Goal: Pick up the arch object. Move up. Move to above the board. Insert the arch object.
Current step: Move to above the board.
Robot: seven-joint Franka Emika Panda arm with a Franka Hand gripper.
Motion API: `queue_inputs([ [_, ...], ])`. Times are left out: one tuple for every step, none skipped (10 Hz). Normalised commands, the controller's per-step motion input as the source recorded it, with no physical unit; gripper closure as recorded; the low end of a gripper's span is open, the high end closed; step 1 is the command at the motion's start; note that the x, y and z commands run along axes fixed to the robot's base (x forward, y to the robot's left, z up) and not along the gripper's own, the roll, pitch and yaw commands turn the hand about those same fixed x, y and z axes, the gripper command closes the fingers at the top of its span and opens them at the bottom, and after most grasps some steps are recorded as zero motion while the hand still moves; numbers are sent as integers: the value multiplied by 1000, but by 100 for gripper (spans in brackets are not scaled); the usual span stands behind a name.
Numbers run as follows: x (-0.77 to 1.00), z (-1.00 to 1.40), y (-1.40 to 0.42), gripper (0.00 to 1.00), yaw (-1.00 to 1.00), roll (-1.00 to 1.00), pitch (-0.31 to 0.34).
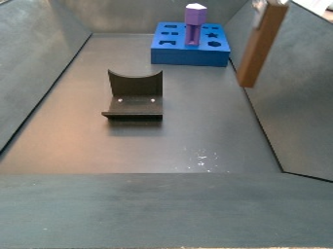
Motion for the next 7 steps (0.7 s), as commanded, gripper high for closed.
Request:
queue_inputs([
  [450, 1000, 215, 100, 26, 239, -49],
  [383, 1000, 182, 100, 20, 178, 0],
  [282, 956, 143, 100, 17, 115, 33],
  [172, 801, 99, 100, 14, 85, 51],
  [91, 655, 62, 100, 10, 70, 52],
  [31, 470, 34, 100, 3, 60, 46],
  [10, 327, 21, 100, -2, 54, 51],
])
